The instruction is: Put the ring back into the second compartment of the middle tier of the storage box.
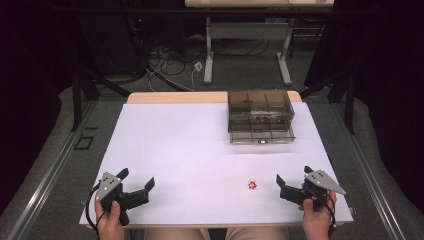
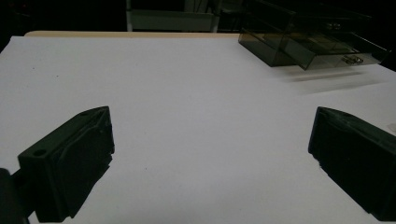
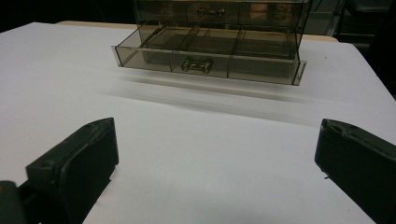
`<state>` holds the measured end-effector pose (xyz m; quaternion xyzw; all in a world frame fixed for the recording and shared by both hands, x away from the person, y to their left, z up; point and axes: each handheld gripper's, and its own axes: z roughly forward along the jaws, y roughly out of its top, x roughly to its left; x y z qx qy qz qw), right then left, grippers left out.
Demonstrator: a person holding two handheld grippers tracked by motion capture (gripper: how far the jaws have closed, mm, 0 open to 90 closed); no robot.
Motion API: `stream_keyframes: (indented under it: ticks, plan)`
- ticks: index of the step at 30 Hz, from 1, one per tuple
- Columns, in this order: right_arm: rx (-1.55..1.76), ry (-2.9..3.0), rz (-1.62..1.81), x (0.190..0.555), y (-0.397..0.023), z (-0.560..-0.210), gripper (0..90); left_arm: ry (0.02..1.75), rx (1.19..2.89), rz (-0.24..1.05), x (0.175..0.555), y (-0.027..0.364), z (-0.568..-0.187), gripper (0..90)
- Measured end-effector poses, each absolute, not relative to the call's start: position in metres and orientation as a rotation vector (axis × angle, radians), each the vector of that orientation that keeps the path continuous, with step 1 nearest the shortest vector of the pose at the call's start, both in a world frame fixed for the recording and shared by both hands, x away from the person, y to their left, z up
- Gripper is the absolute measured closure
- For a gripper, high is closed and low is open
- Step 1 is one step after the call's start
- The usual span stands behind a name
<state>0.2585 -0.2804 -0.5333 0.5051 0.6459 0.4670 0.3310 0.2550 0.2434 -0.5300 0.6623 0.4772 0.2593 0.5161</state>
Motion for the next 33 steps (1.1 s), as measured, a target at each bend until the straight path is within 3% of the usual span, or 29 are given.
stream_keyframes:
  ticks: [26, 33]
  plan:
    - [1.343, 1.812, 1.165, 0.262, -0.253, -0.535, 0.3, 1.144, 1.604, 0.583, 0.255, 0.240, -0.528, 0.4]
    - [1.320, 1.836, 1.153, 0.264, -0.243, -0.531, 6.7, 1.142, 1.602, 0.575, 0.255, 0.240, -0.528, 0.4]
